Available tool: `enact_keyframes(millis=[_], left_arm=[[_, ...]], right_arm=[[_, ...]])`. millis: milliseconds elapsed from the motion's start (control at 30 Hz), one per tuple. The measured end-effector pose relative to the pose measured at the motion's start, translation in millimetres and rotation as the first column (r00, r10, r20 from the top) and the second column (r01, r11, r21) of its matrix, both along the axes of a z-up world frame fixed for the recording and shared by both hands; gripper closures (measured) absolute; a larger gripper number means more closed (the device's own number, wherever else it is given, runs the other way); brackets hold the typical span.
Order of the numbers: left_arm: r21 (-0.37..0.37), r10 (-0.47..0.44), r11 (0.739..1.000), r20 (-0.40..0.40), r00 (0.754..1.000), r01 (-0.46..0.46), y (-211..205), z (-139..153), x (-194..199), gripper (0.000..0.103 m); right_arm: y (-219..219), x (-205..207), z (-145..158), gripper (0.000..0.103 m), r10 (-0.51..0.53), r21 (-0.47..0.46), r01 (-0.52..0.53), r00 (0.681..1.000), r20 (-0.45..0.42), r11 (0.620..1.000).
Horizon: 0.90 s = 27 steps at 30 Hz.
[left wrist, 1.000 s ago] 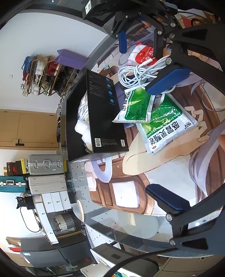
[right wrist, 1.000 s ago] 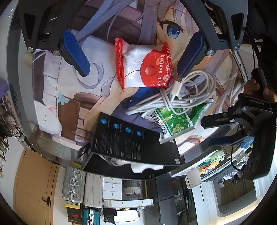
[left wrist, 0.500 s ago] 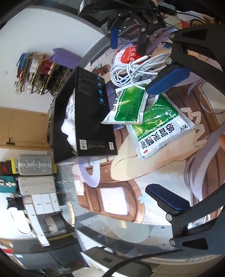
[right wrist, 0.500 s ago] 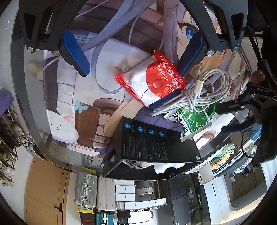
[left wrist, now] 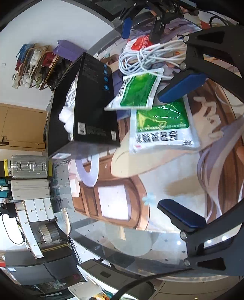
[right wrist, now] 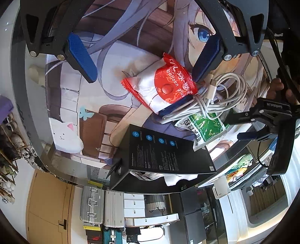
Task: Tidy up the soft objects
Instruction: 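Move the right tool to the red-and-white balloon bag and grasp it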
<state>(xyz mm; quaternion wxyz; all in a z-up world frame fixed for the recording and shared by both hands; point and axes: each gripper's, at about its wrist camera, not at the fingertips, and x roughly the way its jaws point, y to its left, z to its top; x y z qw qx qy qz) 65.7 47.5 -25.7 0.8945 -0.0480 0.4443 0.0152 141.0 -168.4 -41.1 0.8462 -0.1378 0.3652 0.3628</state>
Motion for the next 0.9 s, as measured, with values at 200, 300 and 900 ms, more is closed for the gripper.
enact_keyframes(millis=[200,300,900], left_arm=[[-0.010,-0.001,1.000,-0.018,1.000,0.000,1.1,-6.9,3.9,0.000],[0.002,-0.010,1.000,-0.015,1.000,0.010,-1.4,-7.5,3.5,0.000],[0.057,-0.018,0.998,-0.026,1.000,0.020,-11.7,-9.4,2.4,0.000]], right_arm=[[3.5,1.4,-2.5,0.001,0.002,0.011,-0.002,1.000,-0.018,1.000],[7.9,0.6,-3.0,0.001,0.010,0.018,-0.010,1.000,-0.013,1.000],[14.3,-6.2,-5.1,0.030,0.057,-0.015,-0.056,0.998,0.008,0.998]])
